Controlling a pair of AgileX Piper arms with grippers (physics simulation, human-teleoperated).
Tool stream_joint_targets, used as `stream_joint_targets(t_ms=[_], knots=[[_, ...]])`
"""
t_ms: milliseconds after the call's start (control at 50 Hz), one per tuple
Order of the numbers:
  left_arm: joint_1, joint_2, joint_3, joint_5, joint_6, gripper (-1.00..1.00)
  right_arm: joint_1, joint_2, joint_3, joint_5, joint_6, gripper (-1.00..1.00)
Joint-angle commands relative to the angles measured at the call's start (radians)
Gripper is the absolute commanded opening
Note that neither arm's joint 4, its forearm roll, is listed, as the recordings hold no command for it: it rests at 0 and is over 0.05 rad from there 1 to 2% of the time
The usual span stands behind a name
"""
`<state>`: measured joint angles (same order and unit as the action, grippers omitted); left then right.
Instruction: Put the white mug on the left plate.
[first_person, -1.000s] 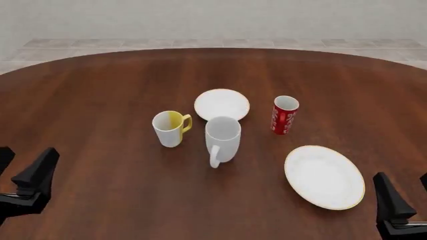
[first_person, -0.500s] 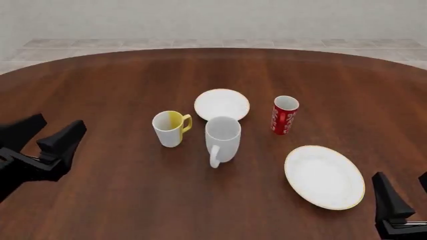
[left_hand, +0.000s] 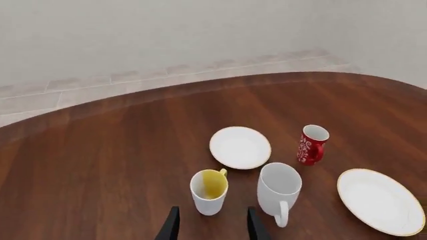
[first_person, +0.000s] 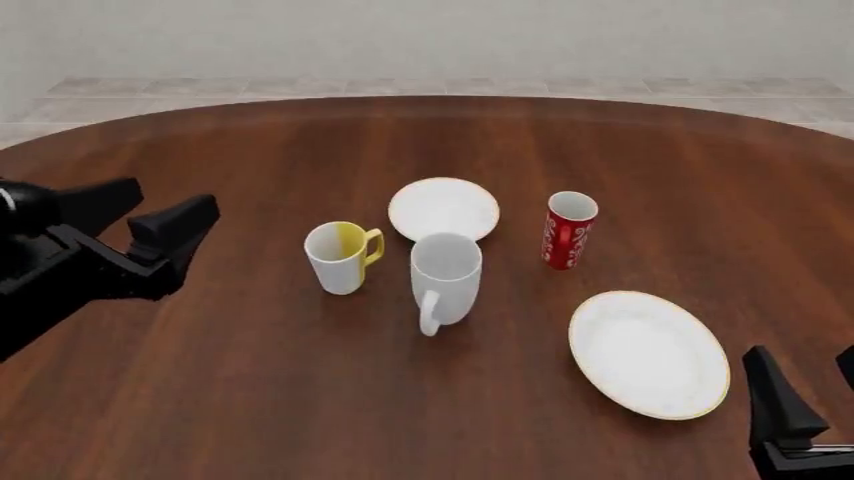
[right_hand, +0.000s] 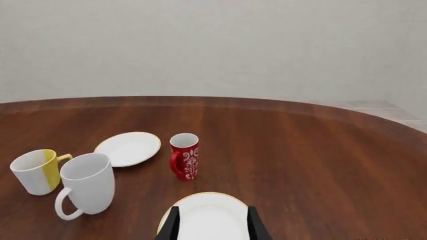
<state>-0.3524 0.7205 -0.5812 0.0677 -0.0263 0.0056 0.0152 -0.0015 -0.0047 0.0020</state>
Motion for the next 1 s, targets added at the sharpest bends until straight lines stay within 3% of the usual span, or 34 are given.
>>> stream_joint_targets(t_ms=[20,480,1000], knots=[[-0.017,0.076,-0.052,-0.003,-0.014,1.00,0.000,-0.004,0.001,0.002,-0.002,1.00],[-0.108,0.242,-0.060,-0.077,0.041,1.00,0.004,-0.002,0.001,0.003,-0.008,1.00],[-0.244,0.419,-0.061,-0.196,0.035,1.00,0.002,-0.006,0.001,0.003,-0.007,1.00]])
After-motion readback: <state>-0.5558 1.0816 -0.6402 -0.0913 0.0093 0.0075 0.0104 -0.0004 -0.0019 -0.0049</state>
